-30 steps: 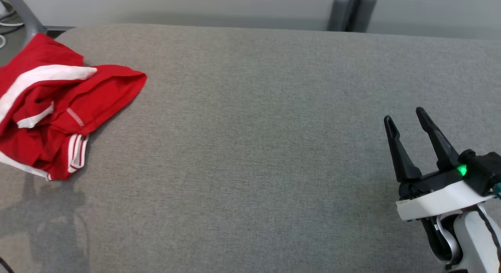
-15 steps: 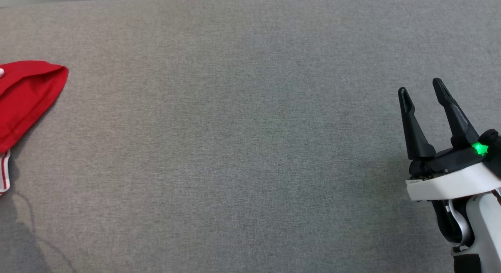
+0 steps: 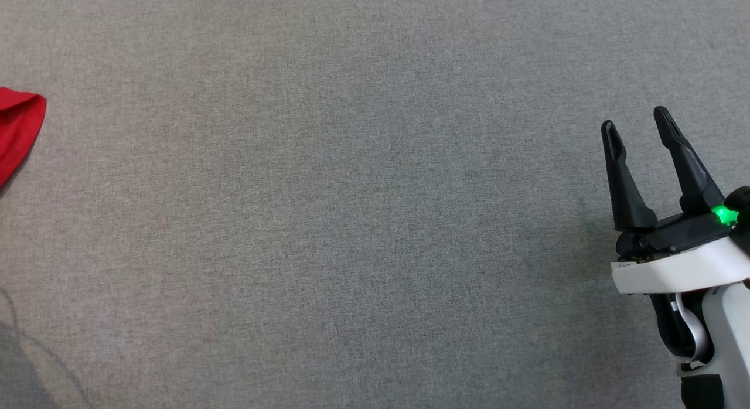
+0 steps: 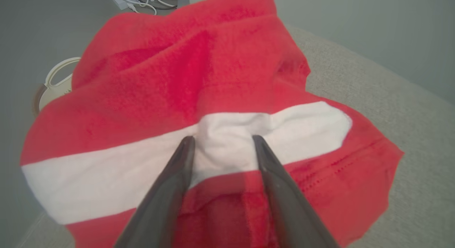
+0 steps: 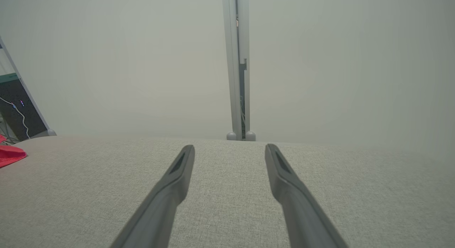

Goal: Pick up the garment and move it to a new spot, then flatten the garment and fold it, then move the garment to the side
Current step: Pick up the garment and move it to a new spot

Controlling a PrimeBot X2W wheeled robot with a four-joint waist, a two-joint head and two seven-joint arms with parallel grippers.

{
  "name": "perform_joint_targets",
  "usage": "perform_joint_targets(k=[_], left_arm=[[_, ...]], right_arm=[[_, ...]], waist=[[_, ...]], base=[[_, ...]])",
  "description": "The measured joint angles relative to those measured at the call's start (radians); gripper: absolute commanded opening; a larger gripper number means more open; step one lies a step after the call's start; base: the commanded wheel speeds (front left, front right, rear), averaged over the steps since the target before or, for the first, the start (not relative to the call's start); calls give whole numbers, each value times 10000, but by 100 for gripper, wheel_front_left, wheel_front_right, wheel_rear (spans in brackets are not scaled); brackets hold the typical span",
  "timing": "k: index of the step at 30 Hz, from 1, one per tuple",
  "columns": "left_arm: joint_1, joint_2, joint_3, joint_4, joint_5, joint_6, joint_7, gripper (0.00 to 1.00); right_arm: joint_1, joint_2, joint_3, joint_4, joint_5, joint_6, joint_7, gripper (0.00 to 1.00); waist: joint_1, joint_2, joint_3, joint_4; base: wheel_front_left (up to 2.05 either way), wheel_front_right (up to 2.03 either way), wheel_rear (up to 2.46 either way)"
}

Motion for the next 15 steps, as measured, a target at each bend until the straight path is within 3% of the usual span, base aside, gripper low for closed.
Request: perform_joint_targets(k=[9, 15], left_arm=[[-198, 157, -261, 410, 65, -224, -579, 0], [-486, 343, -637, 541, 205, -771, -890, 0]], right_arm=[[-44, 117, -2, 96, -13, 0, 0, 100], [-30, 176, 8, 153, -15, 0, 0, 100]], waist=[[0, 0, -126, 75], [0, -1, -473, 154]], base=[[0, 0, 0], [0, 0, 0]])
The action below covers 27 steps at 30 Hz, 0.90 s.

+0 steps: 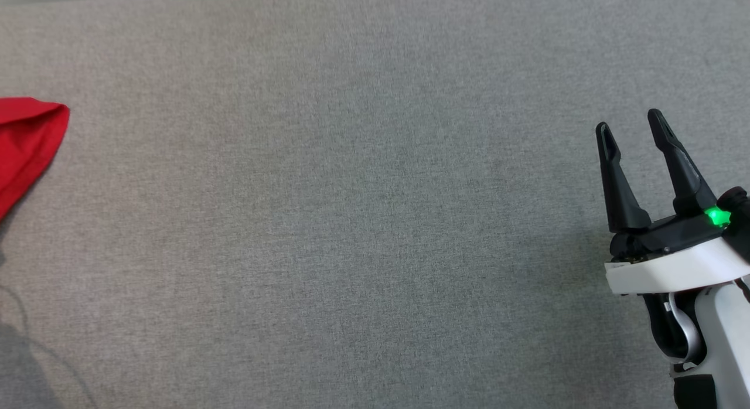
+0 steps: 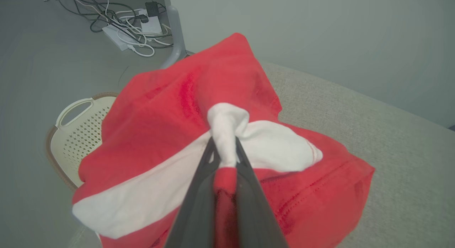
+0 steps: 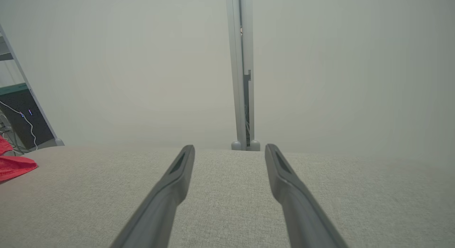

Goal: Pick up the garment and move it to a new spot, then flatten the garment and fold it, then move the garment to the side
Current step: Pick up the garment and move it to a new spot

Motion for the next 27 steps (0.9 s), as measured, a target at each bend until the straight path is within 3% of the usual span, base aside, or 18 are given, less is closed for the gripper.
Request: perform_joint_targets(k=[8, 14, 27], left_arm=[[-503, 79, -949, -428, 401, -462, 140, 0], [-536, -391, -1921, -1189, 424, -640, 719, 0], [1078, -1442, -4217, -4663, -523, -715, 1852, 0]], right_arm=[[266, 336, 136, 295, 15, 0, 0, 100], [633, 568, 192, 591, 21, 0, 0, 100], [1196, 796, 167, 777, 2, 0, 0, 100]], waist=[[1, 1, -896, 7], [0, 0, -1849, -129], [0, 1, -3085, -1034]], base=[[0, 0, 0], [0, 0, 0], [0, 0, 0]])
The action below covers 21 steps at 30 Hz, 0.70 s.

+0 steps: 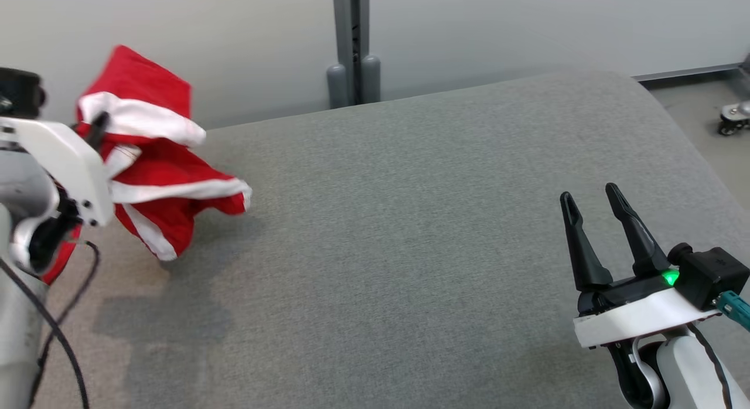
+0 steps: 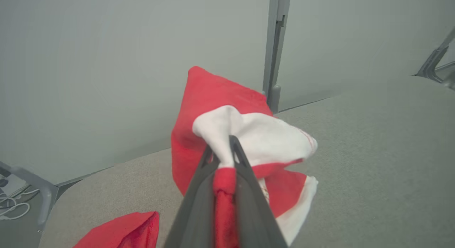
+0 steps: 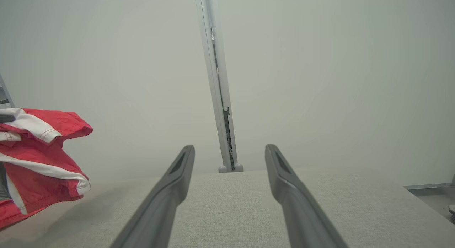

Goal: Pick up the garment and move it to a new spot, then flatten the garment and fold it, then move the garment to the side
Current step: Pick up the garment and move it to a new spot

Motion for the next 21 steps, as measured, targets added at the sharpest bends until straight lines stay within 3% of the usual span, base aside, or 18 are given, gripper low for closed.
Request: perform_joint_targets(k=[4, 11, 21], left_arm=[[701, -326, -368, -1034, -59, 17, 257, 0], [1785, -1262, -1066, -2357, -44, 500, 506, 0], [2184, -2997, -2104, -1728, 17, 755, -203, 0]], right_arm=[[21, 12, -29, -10, 17, 0, 0, 100], [32, 35, -2, -21, 59, 0, 0, 100], [-27, 31, 92, -35, 134, 0, 0, 100]], waist=[[0, 0, -57, -341], [0, 0, -39, -830], [0, 0, 402, -1242]], base=[[0, 0, 0], [0, 0, 0], [0, 0, 0]])
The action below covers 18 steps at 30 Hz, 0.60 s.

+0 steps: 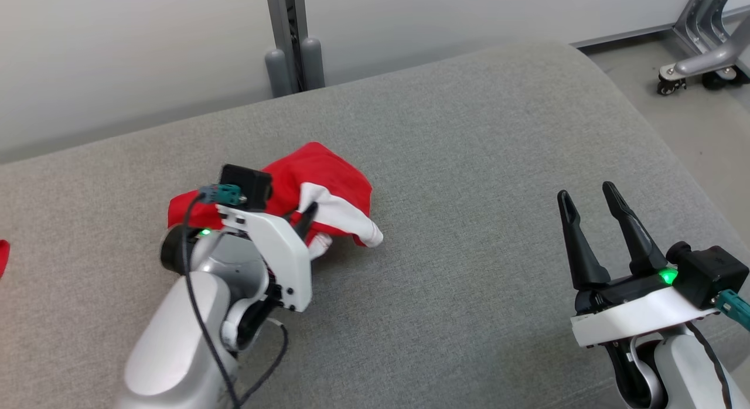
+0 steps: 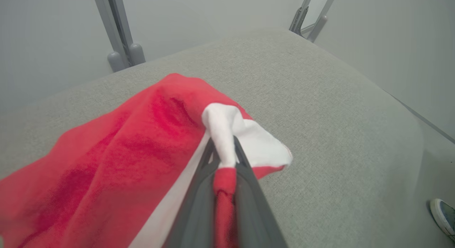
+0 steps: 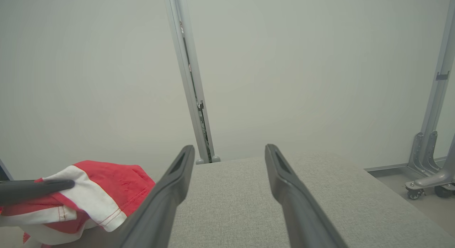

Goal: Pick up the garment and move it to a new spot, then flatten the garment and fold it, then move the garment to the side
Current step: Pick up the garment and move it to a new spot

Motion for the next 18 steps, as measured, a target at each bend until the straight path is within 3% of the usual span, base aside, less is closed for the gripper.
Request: perform_joint_targets(k=[6, 7, 8, 9, 10, 18], left_arm=[[-566, -719, -523, 1858, 107, -75, -1377, 0], [-675, -782, -596, 2094, 84, -115, -1607, 5], [-784, -851, -675, 2324, 31, -150, -1820, 41], [-864, -911, -790, 2546, -19, -169, -1975, 89], [-934, -953, -901, 2775, -65, -213, -2088, 100], [-1196, -1005, -1737, 3599, -1116, -320, -3252, 100]], right_arm=[[-148, -42, 35, 6, 38, 0, 0, 100], [-157, -42, 44, 21, 40, 0, 0, 100], [-157, -35, 79, 42, 42, 0, 0, 100], [-157, -31, 102, 67, 46, 0, 0, 100], [-158, -31, 121, 90, 54, 0, 0, 100], [-165, -140, 207, 226, 69, 0, 0, 100]], waist=[[0, 0, 448, 21], [0, 0, 485, 40], [0, 0, 514, 62], [0, 0, 534, 88], [0, -1, 552, 114], [0, 0, 439, 362]], base=[[0, 0, 0], [0, 0, 0], [0, 0, 0], [0, 0, 0], [0, 0, 0], [0, 0, 0]])
